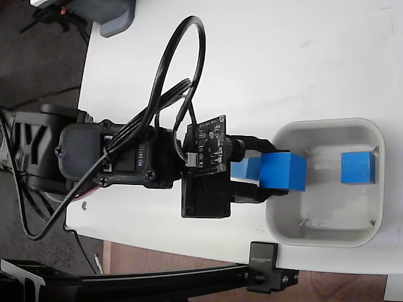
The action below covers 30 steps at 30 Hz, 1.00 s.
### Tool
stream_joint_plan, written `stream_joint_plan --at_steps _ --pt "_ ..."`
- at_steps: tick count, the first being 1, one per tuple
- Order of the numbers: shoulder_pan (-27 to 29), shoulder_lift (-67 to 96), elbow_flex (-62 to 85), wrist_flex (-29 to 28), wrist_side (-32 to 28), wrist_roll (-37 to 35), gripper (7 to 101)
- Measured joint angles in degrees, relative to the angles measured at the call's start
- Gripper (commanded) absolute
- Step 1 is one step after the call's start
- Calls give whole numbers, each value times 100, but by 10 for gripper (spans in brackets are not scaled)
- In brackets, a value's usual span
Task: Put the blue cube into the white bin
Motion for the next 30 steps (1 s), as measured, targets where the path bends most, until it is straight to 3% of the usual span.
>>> stream_joint_plan --at_steps 4,7,11,13,21,30 --pt "9 -220 -229 0 -35 9 573" --pt "18 -325 -316 0 -97 9 667" --pt "26 -431 -413 0 -141 9 938" --pt "26 -457 -422 9 -167 9 997" --pt "35 -431 -334 88 -220 0 1000" --pt "26 1354 1591 9 -158 9 1000"
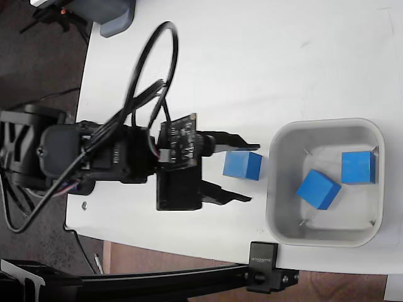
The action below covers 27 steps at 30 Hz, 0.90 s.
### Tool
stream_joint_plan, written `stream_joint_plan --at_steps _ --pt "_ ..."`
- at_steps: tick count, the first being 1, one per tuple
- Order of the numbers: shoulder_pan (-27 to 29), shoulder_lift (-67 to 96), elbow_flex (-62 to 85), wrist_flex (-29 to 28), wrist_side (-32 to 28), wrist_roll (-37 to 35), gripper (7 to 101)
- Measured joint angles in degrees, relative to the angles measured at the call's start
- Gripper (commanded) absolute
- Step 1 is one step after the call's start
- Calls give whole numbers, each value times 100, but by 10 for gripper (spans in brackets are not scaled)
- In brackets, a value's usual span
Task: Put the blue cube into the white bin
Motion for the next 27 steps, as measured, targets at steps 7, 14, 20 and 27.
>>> stream_joint_plan --at_steps 7,14,20,27 --pt "-272 1723 2399 -817 202 352 1000" --pt "-756 4210 5124 -1521 756 738 1000" --pt "-1178 6952 6855 -809 1424 923 1000" --pt "-1705 8191 7374 -167 2145 1028 1000"
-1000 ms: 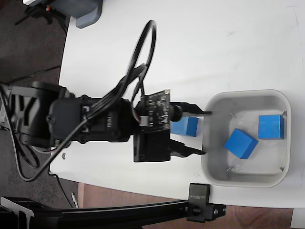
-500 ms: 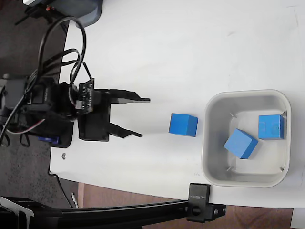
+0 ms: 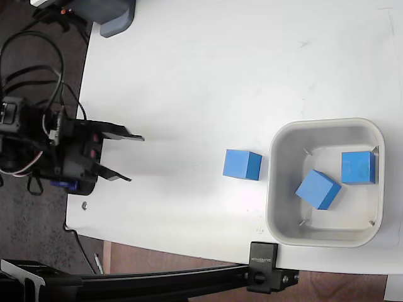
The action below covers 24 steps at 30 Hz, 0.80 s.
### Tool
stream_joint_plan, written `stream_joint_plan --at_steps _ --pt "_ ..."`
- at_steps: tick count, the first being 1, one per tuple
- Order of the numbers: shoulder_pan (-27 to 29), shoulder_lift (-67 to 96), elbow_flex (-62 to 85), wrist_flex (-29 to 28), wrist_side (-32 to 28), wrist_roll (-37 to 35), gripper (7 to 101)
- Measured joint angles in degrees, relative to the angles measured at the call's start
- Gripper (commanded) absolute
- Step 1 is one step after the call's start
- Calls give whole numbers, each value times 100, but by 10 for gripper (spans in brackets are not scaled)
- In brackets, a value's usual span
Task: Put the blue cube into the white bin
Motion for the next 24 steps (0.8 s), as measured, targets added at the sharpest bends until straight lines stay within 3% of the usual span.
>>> stream_joint_plan --at_steps 7,24 --pt "-308 510 501 211 545 114 1000" --pt "-264 536 677 211 510 167 1000"
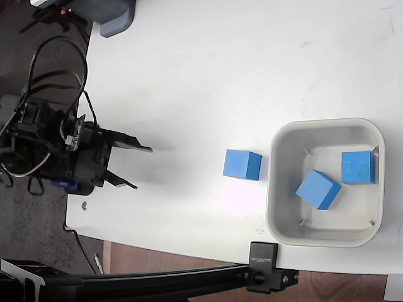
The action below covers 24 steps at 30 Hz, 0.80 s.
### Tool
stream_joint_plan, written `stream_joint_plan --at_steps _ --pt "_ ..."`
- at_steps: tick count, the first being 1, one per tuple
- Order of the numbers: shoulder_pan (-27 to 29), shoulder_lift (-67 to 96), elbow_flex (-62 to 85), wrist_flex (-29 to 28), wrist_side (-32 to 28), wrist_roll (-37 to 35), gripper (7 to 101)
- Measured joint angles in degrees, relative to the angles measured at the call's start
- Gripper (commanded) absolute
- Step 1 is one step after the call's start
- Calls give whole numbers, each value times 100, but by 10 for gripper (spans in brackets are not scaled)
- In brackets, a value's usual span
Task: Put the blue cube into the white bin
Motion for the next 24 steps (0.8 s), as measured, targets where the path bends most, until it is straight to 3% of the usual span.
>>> stream_joint_plan --at_steps 24 --pt "562 0 0 0 -650 -220 1000"
